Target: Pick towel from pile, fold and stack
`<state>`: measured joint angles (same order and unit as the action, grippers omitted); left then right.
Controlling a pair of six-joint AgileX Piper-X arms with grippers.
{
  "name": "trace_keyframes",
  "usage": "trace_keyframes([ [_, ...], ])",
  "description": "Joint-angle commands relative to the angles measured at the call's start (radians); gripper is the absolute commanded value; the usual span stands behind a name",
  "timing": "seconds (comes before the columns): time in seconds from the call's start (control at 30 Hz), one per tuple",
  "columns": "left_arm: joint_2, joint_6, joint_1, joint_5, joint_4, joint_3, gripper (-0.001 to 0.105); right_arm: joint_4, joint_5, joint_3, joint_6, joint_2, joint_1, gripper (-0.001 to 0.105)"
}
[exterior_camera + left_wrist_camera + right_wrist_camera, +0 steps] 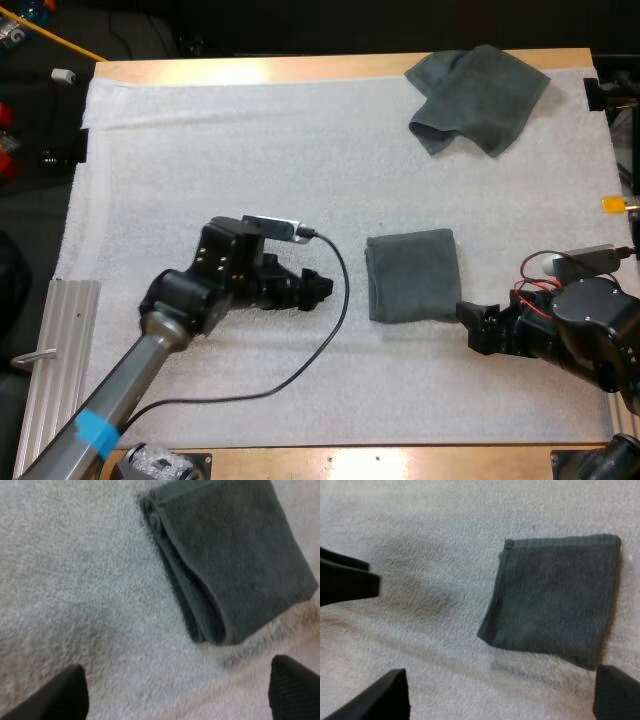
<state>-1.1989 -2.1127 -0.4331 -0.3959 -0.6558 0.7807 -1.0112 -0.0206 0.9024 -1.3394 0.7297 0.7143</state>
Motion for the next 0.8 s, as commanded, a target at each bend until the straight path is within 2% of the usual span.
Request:
trace_keyframes([
  [0.0, -0.017, -0.034, -0.008, 0.011, 0.033, 0.001, 0.072, -0.003, -0.008, 0.010, -0.011, -0.002, -0.002, 0.073],
  [0.17, -0.110, -0.081, -0.012, -0.001, 0.082, 0.001, 0.072, -0.003, -0.008, 0.010, -0.011, -0.002, -0.002, 0.073],
  [0.43, -0.283, -0.184, -0.015, -0.154, 0.201, 0.005, 0.072, -0.003, -0.008, 0.010, -0.011, -0.002, -0.002, 0.073],
  [0.77, -0.407, -0.271, -0.015, -0.226, 0.336, 0.005, 0.072, -0.026, -0.008, 0.010, -0.007, -0.002, -0.002, 0.073],
])
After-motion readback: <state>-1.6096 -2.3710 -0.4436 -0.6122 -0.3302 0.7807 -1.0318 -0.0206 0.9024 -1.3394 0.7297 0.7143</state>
